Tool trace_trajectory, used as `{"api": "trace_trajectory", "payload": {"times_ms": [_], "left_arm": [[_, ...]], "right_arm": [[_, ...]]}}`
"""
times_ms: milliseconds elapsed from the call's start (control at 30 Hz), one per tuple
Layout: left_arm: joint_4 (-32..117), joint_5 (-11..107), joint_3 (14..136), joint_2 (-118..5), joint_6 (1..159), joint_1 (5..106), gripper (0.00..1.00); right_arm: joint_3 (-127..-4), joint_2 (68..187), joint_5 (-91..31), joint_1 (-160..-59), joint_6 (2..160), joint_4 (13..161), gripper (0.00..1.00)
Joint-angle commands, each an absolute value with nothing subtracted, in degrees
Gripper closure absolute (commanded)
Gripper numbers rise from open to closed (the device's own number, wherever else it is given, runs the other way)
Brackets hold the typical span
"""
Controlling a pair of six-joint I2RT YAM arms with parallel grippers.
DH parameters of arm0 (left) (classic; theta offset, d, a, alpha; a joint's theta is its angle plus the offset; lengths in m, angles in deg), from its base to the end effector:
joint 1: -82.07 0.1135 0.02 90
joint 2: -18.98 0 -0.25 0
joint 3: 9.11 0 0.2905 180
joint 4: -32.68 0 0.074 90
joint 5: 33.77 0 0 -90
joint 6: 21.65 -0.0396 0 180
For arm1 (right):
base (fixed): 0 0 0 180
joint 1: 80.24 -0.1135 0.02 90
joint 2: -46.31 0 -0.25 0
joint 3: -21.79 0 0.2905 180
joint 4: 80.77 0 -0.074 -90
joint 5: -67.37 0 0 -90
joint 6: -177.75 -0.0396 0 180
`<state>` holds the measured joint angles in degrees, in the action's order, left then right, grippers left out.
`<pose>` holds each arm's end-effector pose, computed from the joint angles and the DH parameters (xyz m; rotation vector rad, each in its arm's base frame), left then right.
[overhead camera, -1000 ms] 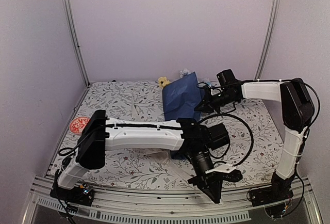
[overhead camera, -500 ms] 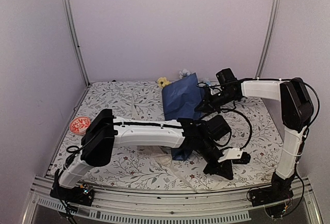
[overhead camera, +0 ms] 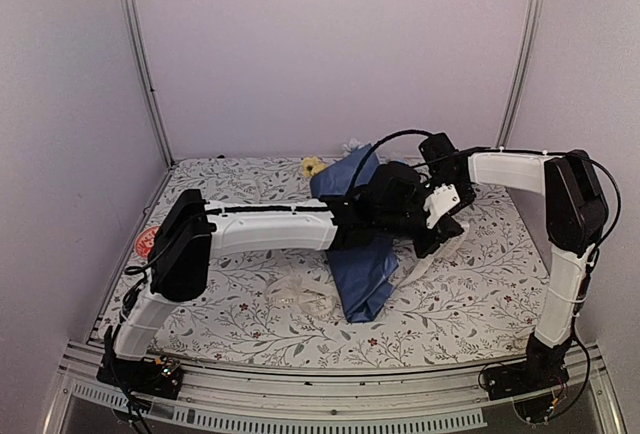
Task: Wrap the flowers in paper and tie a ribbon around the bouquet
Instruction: Place the ribbon at the center of the board.
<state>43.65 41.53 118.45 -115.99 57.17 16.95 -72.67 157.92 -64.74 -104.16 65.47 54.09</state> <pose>0.2397 -0.5407 0.2175 1.3617 1.4366 -0.8715 0.3894 0.2018 0.1687 -0.2981 2.7244 1.2301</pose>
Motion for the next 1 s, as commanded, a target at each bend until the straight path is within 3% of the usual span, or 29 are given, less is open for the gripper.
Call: {"api": "trace_trajectory", "payload": {"times_ms": [0, 167, 367, 400, 433, 500, 600, 667, 967], "left_arm": [[35.96, 44.19, 119.37, -114.53, 63.84, 17.54, 1.00], [38.80, 49.65, 122.64, -116.87, 68.73, 18.22, 1.00], [39.98, 43.70, 123.92, -119.15, 77.58, 20.09, 1.00], [40.12, 41.39, 124.22, -119.44, 77.08, 19.90, 0.92], [41.34, 39.53, 125.00, -119.82, 76.55, 19.51, 0.70], [46.75, 38.52, 129.12, -121.22, 75.34, 19.23, 0.41], [56.31, 38.36, 134.09, -122.42, 71.23, 19.23, 0.06], [61.88, 38.94, 134.88, -121.98, 66.89, 19.11, 0.01], [75.58, 58.04, 127.83, -116.10, 50.37, 17.40, 0.01]], "right_arm": [[-74.29, 159.43, -66.84, -103.99, 68.96, 51.61, 1.00], [-73.36, 159.73, -66.79, -103.98, 69.36, 51.50, 1.00], [-71.52, 160.36, -66.93, -103.98, 69.99, 51.65, 1.00], [-71.11, 160.39, -66.93, -104.01, 70.06, 51.68, 1.00], [-70.79, 160.39, -66.85, -104.03, 70.13, 51.78, 1.00], [-70.14, 160.26, -66.69, -104.02, 70.26, 52.02, 1.00], [-69.27, 159.97, -66.49, -104.03, 70.20, 52.45, 1.00], [-68.70, 159.88, -66.42, -104.01, 70.18, 52.74, 1.00], [-67.96, 160.75, -65.83, -103.97, 70.08, 54.01, 1.00]]}}
